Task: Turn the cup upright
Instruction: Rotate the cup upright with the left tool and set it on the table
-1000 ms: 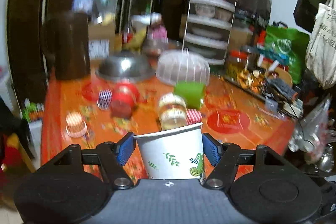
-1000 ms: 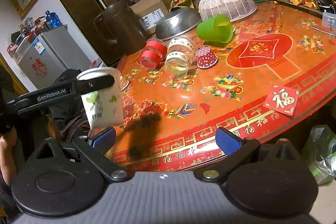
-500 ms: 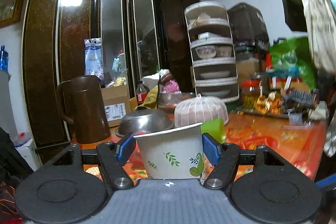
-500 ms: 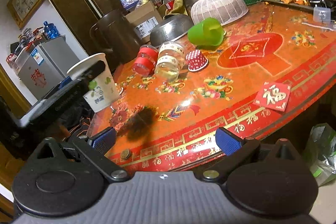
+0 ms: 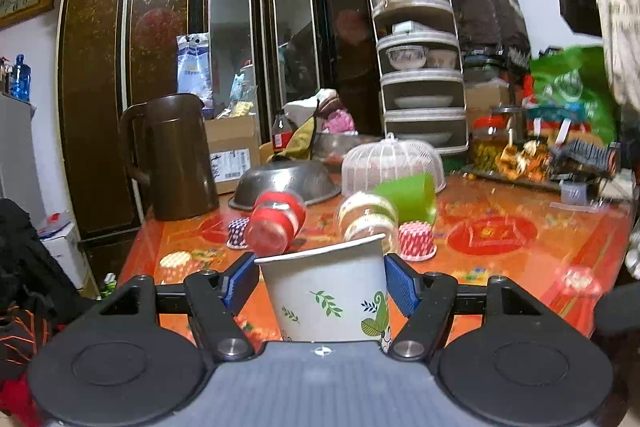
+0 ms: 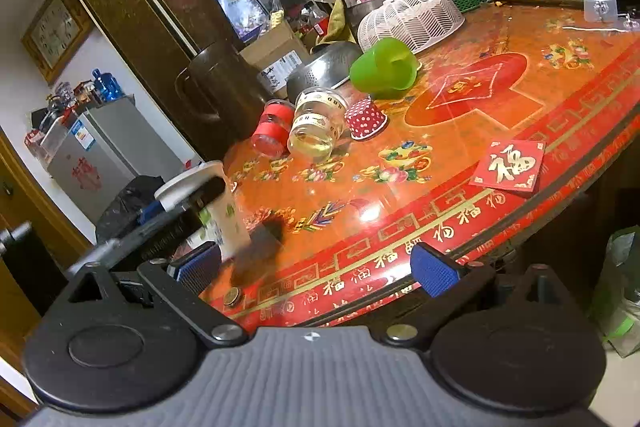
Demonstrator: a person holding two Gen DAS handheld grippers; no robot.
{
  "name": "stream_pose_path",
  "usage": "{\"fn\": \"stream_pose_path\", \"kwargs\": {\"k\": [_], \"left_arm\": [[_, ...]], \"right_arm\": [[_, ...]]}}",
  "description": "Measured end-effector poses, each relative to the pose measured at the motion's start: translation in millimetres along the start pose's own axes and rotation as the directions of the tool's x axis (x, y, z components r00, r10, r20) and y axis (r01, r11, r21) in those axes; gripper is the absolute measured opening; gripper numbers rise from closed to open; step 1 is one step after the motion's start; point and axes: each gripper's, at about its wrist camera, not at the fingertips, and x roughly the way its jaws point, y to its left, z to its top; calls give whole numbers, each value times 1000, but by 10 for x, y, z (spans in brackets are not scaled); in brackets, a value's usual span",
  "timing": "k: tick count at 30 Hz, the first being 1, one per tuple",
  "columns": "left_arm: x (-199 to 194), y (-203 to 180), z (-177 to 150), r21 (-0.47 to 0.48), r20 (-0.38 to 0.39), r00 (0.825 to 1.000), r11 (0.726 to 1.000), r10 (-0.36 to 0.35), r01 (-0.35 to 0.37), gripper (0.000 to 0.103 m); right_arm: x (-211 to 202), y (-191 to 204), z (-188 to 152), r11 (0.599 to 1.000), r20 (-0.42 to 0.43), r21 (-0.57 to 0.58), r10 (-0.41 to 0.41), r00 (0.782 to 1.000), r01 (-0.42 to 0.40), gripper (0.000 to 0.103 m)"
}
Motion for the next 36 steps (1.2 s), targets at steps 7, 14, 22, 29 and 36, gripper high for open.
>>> {"fn": "stream_pose_path", "kwargs": {"k": [7,14,22,29,36], "left_arm": [[-65,-26,-49,41,10,1000,999,-2,1,72],[-74,93,-128,12,-25,998,999,-50,50,74],[-225,291,-258,9,-42,989,989,-144,145,97],[-560,652,-270,-74,-127,977,984,-169,160,97],[-1017,974,271,-124,-106,972,972,-211,197,99]], "right_arm": [[27,-65,-43,1000,-11,14,2,1000,-2,102],[37,20,-51,1000,-12,-17,-3,1000,3,102],[114,263,-76,995,12,-97,-24,1000,25,102],[75,652,-171,964,129,-247,-73,989,103,102],[-232,1150,-78,872,168,-461,-93,981,161,102]]}}
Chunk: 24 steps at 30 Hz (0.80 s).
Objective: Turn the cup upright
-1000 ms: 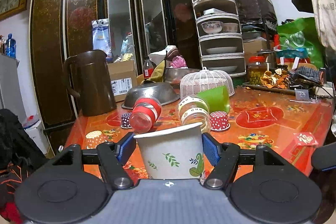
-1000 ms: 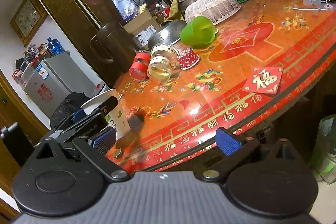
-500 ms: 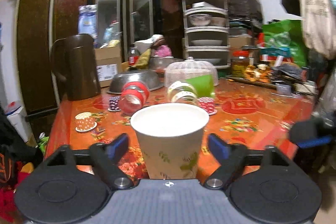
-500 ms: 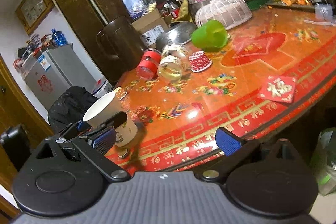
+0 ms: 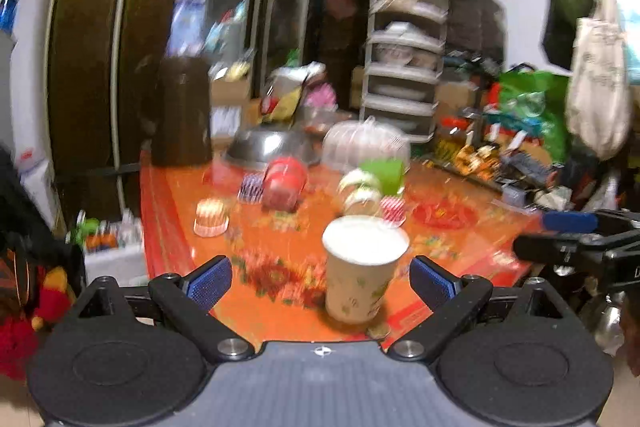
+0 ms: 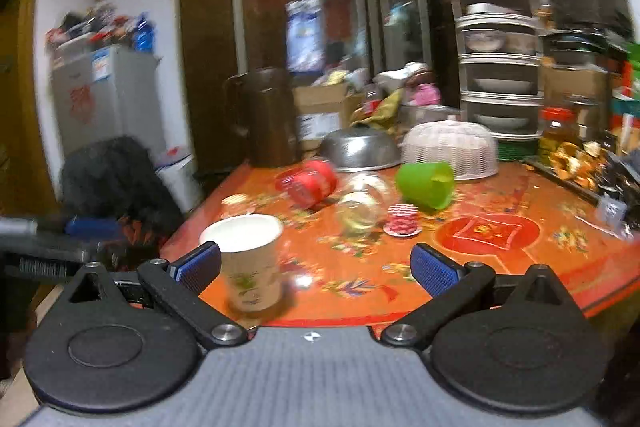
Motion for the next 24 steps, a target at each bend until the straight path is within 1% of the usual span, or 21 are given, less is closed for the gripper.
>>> {"fn": "stream_pose_path", "kwargs": {"k": [1,3,4,6,8,12,14,18,24], "left_arm": [[-46,-35,16,23,-3,1000,1000,-1,1,101],[-90,-119,66,72,-24,1000,997,-14,16,101],[-110,-150,78,80,-24,999,996,-23,25,101],[-107,-193,103,85,-49,999,996,-17,21,101],[-112,-217,109,83,-51,999,996,-11,16,101],[-87,-251,106,82,-102,995,996,-15,23,101],[-72,-249,109,77,-117,993,997,2,7,101],[-100,-243,120,61,-118,993,998,-2,9,101],[-147,-269,154,66,-111,994,998,5,3,101]], "right_arm": [[-37,-4,63,999,-29,1,45,999,-45,102],[-81,-28,159,990,-71,-1,138,988,-139,102],[-117,-33,182,989,-65,-7,149,987,-150,102],[-153,-30,201,994,-58,-12,105,993,-105,102],[-172,-30,198,996,-49,-1,86,995,-86,102],[-115,-70,175,992,-55,53,116,992,-113,102],[-95,-68,171,993,-64,53,113,992,-110,102],[-112,-77,143,992,-77,62,116,990,-111,102],[-148,-62,108,992,-93,59,113,989,-108,102]]}}
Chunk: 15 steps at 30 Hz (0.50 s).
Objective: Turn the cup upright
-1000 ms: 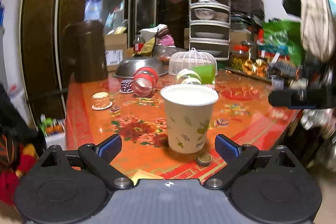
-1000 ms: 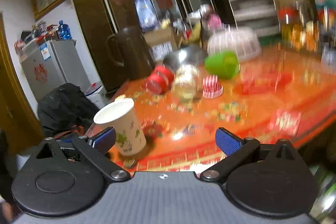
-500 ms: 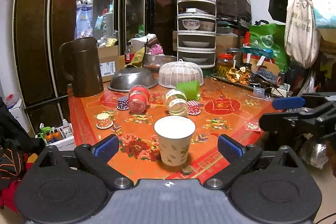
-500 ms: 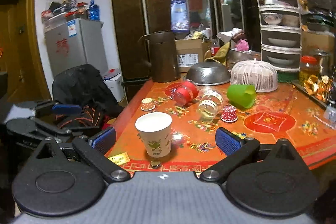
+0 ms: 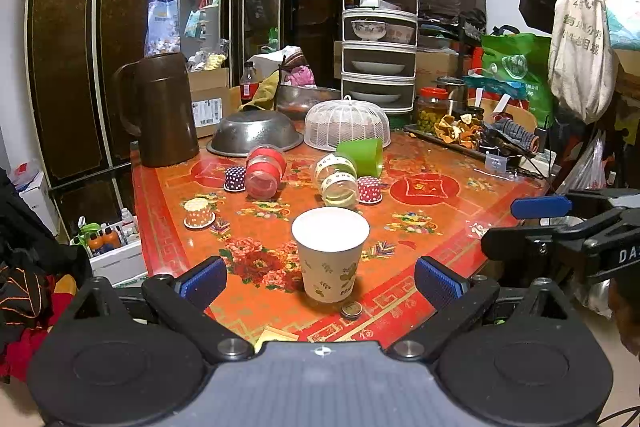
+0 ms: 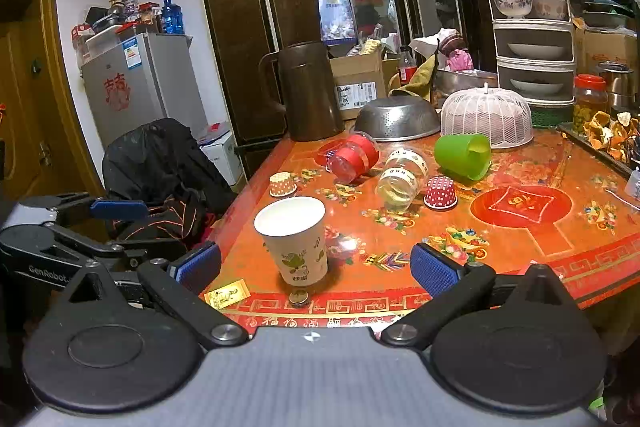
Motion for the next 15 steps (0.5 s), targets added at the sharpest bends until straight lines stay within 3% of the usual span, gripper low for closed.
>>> {"fn": "stream_pose_path", "kwargs": {"k": [15], "left_arm": [[-7,-4,21,-3,-3,1000,1000,13,-13,101]], "right_arm": [[19,-6,9,1000,-9,-3,24,1000,-24,102]]}}
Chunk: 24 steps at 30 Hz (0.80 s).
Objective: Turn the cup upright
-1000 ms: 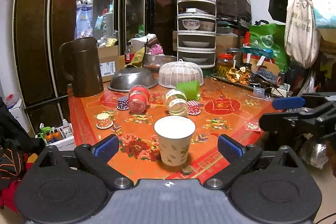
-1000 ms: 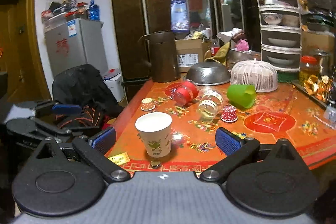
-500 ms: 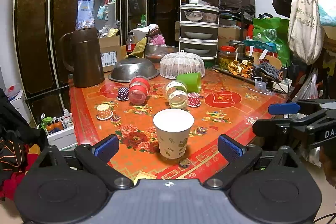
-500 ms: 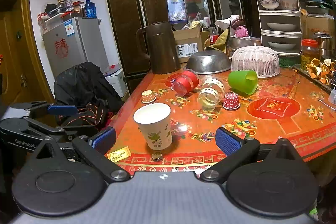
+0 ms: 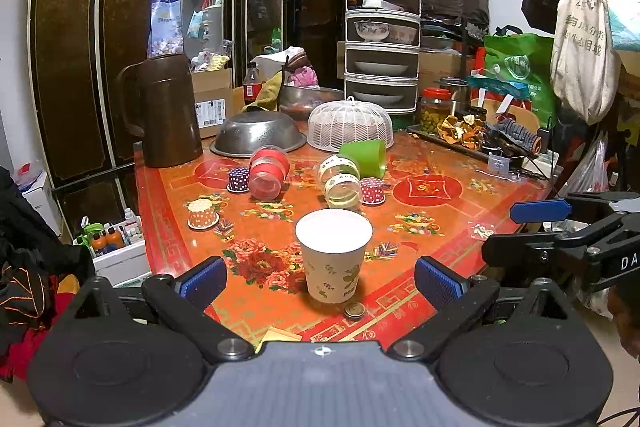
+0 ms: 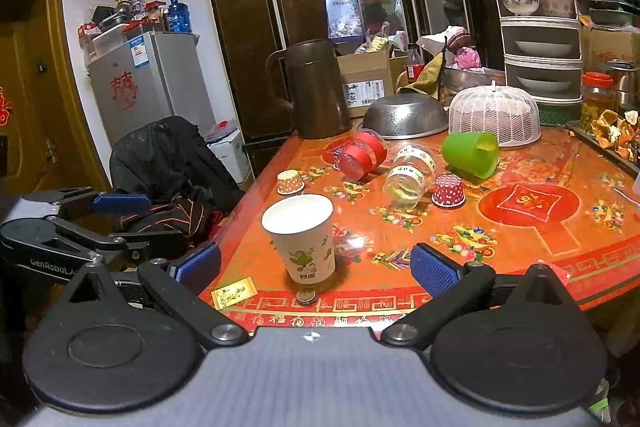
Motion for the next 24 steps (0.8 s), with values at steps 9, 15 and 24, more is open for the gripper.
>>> {"fn": "stream_pose_path", "kwargs": {"k": [9,15,24], "left_arm": [[23,5,-3,2,-6,1000,1000,1,-1,101],[19,-1,-6,5,-5,1000,1000,10,-10,101],[16,-6,-1,4,-5,1000,1000,10,-10,101]], "right_arm": [[-3,8,-3,1000,-2,-6,5,1000,-5,102],[-4,11,-5,1000,-2,-3,3,1000,-3,102],[-6,8,-12,1000,-4,0,7,1000,-7,102]]}}
